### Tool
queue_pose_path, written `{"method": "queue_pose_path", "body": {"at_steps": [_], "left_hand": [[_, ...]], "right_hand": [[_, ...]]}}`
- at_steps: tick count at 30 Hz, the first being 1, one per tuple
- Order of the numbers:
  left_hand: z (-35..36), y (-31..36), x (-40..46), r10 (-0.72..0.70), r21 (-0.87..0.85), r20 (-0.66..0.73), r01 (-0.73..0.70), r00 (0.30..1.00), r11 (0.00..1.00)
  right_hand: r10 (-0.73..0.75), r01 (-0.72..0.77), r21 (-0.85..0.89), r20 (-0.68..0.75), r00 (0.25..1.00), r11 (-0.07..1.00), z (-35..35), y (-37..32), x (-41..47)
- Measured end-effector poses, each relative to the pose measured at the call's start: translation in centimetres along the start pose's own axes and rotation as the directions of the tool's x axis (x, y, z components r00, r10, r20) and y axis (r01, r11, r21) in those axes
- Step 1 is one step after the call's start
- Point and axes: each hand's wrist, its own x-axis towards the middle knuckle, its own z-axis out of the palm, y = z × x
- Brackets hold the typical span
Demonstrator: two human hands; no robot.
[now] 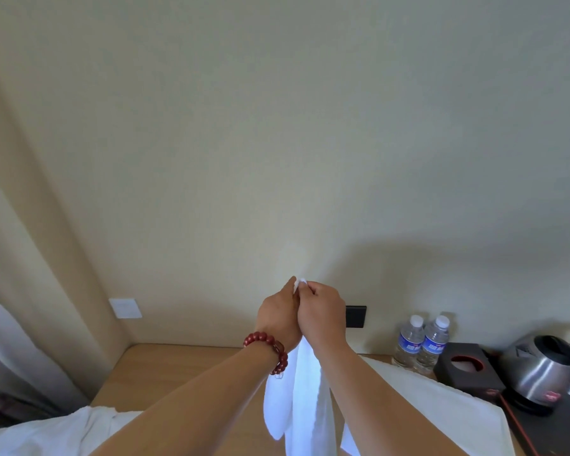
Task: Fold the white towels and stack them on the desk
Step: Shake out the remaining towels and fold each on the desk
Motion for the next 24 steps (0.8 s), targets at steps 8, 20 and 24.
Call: {"method": "queue_pose_path", "body": {"at_steps": [8, 20, 24], "left_hand": [[-0.2, -0.2, -0.4, 0.023, 0.262, 0.113, -0.052, 0.993, 0.964], [-2.1, -0.2, -0.7, -0.043, -0.298, 0.088, 0.068, 0.995, 0.952], [-3.9, -3.2, 0.3, -0.451, -0.452, 0.008, 0.406, 0.892, 0.795]], "right_hand": [[-0.051, 0.055, -0.042, 0.083, 0.995, 0.998, 0.2, 1.0, -0.1], [-0.045, 0.038, 0.108, 0.062, 0.997, 0.993, -2.1, 2.0, 1.5], [-0.019, 0.012, 0.207, 0.032, 0.999, 0.978, -4.1, 0.5, 1.7]]}}
